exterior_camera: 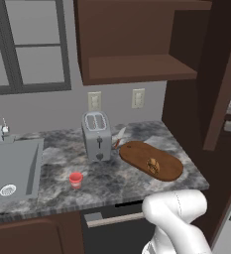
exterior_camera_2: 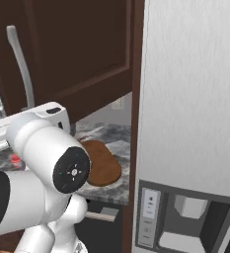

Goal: Pick the bread, place it on the cutting board, pick the jam, place it on the counter, and close the cabinet.

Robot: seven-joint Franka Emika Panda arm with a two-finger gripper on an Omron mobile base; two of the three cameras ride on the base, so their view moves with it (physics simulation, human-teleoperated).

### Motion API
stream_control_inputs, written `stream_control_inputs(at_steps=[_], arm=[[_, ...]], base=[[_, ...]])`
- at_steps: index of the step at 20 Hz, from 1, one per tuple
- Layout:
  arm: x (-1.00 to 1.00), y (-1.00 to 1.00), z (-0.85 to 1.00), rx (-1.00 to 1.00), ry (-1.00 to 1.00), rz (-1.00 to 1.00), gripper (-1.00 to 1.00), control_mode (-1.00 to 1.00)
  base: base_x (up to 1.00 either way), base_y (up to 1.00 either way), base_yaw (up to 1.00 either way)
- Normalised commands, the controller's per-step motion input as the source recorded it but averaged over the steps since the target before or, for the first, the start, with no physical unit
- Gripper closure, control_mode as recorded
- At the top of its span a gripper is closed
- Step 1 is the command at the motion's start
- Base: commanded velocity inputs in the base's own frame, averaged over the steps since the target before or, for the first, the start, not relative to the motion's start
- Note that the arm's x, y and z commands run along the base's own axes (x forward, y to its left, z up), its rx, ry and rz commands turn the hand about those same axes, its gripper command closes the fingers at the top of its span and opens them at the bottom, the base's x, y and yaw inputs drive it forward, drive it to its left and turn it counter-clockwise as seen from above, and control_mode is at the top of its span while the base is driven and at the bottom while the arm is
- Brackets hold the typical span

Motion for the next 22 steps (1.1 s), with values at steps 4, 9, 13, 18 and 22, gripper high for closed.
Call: stream_control_inputs(at_steps=[4, 9, 13, 18, 22], arm=[[0.29, 0.31, -0.02, 0.00, 0.00, 0.00, -1.00, -1.00], [0.26, 0.30, -0.03, 0.00, 0.00, 0.00, -1.00, -1.00], [0.29, 0.31, -0.04, 0.00, 0.00, 0.00, -1.00, -1.00], [0.34, 0.29, -0.09, 0.00, 0.00, 0.00, -1.00, -1.00], [0.37, 0.26, -0.18, 0.00, 0.00, 0.00, -1.00, -1.00]], base=[[0.00, 0.00, 0.00], [0.00, 0.00, 0.00], [0.00, 0.00, 0.00], [0.00, 0.00, 0.00], [0.00, 0.00, 0.00]])
